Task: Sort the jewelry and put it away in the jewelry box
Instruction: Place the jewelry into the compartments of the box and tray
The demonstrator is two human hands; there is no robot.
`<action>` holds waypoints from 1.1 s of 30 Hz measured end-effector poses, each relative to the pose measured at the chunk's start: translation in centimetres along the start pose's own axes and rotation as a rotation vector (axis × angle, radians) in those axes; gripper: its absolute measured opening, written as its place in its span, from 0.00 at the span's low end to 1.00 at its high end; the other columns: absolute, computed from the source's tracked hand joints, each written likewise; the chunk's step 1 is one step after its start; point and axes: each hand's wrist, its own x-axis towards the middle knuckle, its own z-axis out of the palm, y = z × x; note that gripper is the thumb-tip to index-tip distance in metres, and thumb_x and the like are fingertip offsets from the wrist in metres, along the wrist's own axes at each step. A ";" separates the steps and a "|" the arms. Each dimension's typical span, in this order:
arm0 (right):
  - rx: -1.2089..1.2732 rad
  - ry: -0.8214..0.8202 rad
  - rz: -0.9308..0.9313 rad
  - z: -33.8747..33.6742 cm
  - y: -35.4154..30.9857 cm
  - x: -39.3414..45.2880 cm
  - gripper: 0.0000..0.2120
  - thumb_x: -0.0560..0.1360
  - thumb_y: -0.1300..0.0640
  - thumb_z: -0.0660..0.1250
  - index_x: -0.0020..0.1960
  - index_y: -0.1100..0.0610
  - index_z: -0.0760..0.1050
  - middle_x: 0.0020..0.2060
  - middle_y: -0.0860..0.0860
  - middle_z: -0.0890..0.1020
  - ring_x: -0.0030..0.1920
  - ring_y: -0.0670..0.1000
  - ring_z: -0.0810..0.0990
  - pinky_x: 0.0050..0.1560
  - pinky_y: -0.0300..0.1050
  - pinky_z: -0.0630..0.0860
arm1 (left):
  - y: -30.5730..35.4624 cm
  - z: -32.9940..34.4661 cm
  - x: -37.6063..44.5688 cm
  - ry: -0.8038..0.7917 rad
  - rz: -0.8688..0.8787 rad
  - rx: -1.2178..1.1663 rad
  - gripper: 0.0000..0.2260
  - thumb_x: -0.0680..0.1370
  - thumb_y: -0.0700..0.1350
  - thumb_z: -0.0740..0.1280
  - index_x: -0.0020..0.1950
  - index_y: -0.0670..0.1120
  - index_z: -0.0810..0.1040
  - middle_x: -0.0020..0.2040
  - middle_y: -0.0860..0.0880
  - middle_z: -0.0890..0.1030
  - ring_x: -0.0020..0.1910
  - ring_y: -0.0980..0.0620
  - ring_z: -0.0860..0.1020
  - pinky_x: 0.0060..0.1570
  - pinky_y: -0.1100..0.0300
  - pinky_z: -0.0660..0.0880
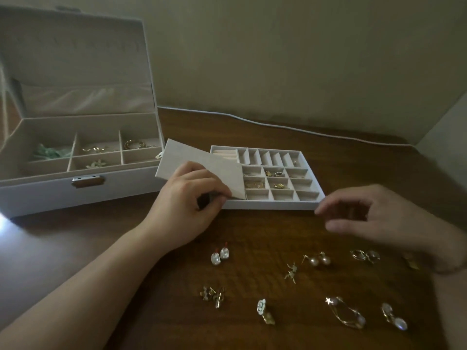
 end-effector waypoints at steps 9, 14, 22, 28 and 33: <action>-0.378 -0.299 0.040 2.6 -2.2 -0.5 0.17 0.68 0.33 0.68 0.53 0.35 0.69 0.39 0.41 0.79 0.39 0.41 0.77 0.35 0.36 0.68 | 0.1 0.2 0.1 0.008 0.003 0.030 0.06 0.76 0.45 0.70 0.50 0.52 0.85 0.49 0.58 0.82 0.56 0.53 0.74 0.55 0.61 0.72; -0.443 -0.207 -0.083 3.8 -2.5 -0.1 0.07 0.77 0.39 0.61 0.52 0.37 0.67 0.43 0.38 0.75 0.43 0.39 0.73 0.40 0.36 0.68 | 0.1 0.2 0.1 0.014 -0.002 0.023 0.06 0.76 0.47 0.69 0.49 0.53 0.85 0.48 0.59 0.83 0.55 0.54 0.74 0.55 0.64 0.72; 0.135 0.310 0.045 1.0 1.0 5.2 0.03 0.73 0.49 0.71 0.45 0.43 0.79 0.36 0.43 0.83 0.34 0.40 0.80 0.36 0.39 0.74 | 0.1 0.0 0.0 0.012 -0.013 -0.002 0.06 0.76 0.44 0.72 0.50 0.53 0.85 0.48 0.59 0.82 0.55 0.54 0.73 0.54 0.60 0.73; 0.173 0.436 0.222 -0.2 1.8 14.3 0.06 0.74 0.48 0.72 0.43 0.50 0.81 0.32 0.46 0.84 0.33 0.42 0.82 0.33 0.39 0.75 | 0.2 -0.3 0.0 -0.016 -0.009 -0.014 0.07 0.76 0.47 0.70 0.51 0.54 0.85 0.49 0.61 0.81 0.57 0.56 0.73 0.53 0.56 0.76; 0.081 0.474 0.277 0.0 2.1 15.7 0.12 0.77 0.45 0.66 0.41 0.50 0.81 0.32 0.45 0.83 0.38 0.45 0.82 0.42 0.45 0.77 | 0.2 -0.2 0.0 -0.013 -0.004 -0.028 0.07 0.76 0.48 0.69 0.52 0.54 0.86 0.50 0.61 0.82 0.56 0.57 0.73 0.53 0.57 0.77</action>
